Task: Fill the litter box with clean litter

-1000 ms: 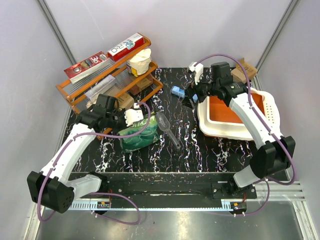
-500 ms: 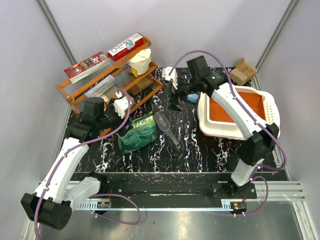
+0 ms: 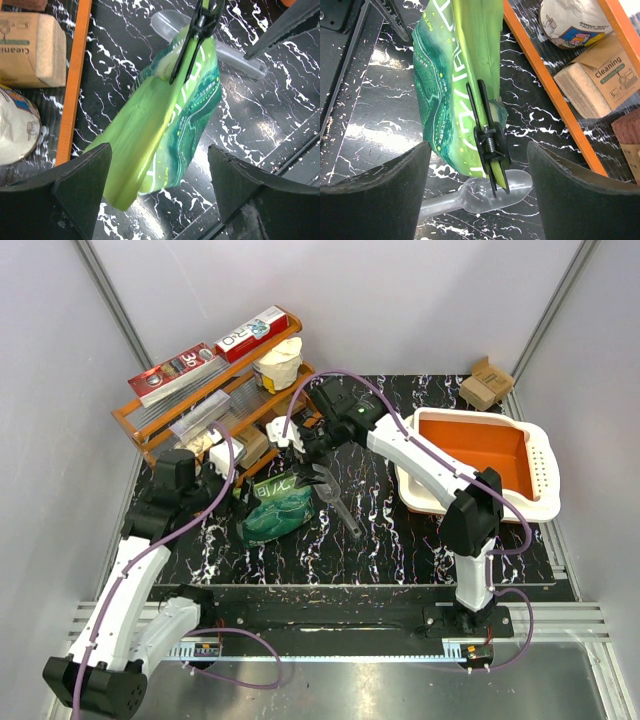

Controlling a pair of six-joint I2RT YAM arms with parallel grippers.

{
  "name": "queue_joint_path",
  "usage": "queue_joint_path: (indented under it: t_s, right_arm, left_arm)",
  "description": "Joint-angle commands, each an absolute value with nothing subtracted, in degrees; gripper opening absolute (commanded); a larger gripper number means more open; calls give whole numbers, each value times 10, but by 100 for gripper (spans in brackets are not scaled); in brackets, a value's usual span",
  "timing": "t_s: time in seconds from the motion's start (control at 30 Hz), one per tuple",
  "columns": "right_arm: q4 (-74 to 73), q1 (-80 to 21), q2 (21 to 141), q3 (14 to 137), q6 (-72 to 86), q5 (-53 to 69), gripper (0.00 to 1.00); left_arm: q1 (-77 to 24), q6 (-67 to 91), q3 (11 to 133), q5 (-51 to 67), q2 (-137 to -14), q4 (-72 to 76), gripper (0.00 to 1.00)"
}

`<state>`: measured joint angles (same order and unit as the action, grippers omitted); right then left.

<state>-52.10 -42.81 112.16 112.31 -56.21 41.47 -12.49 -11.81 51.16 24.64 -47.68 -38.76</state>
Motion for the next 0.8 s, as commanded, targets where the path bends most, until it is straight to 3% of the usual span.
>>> queue_joint_path:
  t_s: [0.0,0.17,0.5,0.67,0.7,0.77]
  right_arm:
    - [-497,-436,1118,1146,-576,422,78]
    - [-497,-437,1117,1142,-579,422,63]
    - [-490,-437,1121,1139,-565,426,47]
    - [-480,-437,1122,1138,-554,418,14]
    - [-476,-436,1121,1138,-554,407,2]
    - [-466,-434,1116,1143,-548,394,0]
  left_arm:
    - [-114,-98,504,252,-452,-399,82]
    - [-111,-104,500,261,-452,-396,82]
    - [-107,-106,493,265,-457,-388,82]
    - [-108,-110,486,270,-462,-377,82]
    - [-108,-110,486,270,-463,-375,82]
    - [-107,-111,488,271,-467,-370,82]
